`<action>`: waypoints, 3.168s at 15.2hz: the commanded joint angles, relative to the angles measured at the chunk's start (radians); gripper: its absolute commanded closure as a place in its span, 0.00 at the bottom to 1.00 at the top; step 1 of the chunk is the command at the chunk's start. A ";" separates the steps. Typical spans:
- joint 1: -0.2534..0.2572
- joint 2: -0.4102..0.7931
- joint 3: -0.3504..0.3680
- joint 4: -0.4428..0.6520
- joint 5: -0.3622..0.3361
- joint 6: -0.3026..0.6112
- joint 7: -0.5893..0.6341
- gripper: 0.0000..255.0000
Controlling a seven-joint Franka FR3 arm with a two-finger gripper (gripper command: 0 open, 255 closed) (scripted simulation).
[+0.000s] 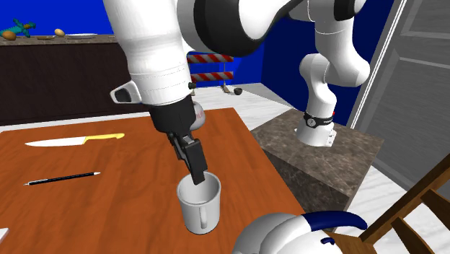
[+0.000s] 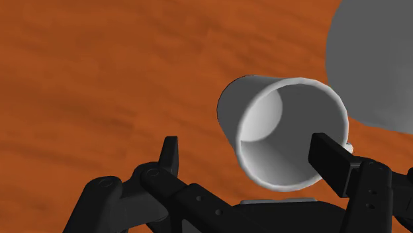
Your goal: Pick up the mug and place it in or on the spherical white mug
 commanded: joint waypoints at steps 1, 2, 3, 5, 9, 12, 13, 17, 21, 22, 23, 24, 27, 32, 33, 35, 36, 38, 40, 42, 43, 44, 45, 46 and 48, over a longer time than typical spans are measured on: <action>0.001 0.010 0.001 -0.011 0.001 0.022 -0.001 0.00; 0.002 0.011 0.001 -0.022 0.002 0.034 -0.001 0.00; 0.003 0.013 0.002 -0.033 0.002 0.047 -0.002 0.00; 0.004 0.018 0.002 -0.060 0.003 0.079 -0.003 0.00; 0.004 0.018 0.002 -0.060 0.003 0.079 -0.003 0.00; 0.004 0.018 0.002 -0.060 0.003 0.079 -0.003 0.00; 0.004 0.018 0.002 -0.060 0.003 0.079 -0.003 0.00; 0.004 0.018 0.002 -0.060 0.003 0.079 -0.003 1.00; 0.004 0.018 0.002 -0.060 0.003 0.079 -0.003 1.00; 0.004 0.018 0.002 -0.060 0.003 0.079 -0.003 1.00; 0.004 0.018 0.002 -0.060 0.003 0.079 -0.003 1.00; 0.004 0.013 0.002 -0.053 0.003 0.068 -0.002 1.00; 0.004 0.003 0.002 -0.030 0.001 0.034 0.001 1.00; 0.003 -0.011 0.001 0.017 -0.001 -0.026 0.007 1.00; 0.003 -0.013 0.001 0.027 -0.001 -0.038 0.008 1.00; 0.003 -0.016 0.001 0.048 -0.002 -0.063 0.010 1.00; 0.002 -0.017 0.001 0.060 -0.002 -0.075 0.012 1.00; 0.002 -0.019 0.001 0.084 -0.002 -0.101 0.014 1.00; 0.001 -0.020 0.001 0.110 -0.003 -0.128 0.016 1.00; 0.000 -0.019 0.001 0.138 -0.003 -0.155 0.019 1.00; 0.000 -0.018 0.001 0.153 -0.003 -0.169 0.020 1.00; -0.001 -0.017 0.001 0.168 -0.003 -0.183 0.021 1.00; -0.001 -0.015 0.001 0.184 -0.004 -0.197 0.022 1.00; -0.001 -0.013 0.001 0.200 -0.004 -0.211 0.024 1.00; -0.002 -0.008 0.001 0.236 -0.004 -0.241 0.026 1.00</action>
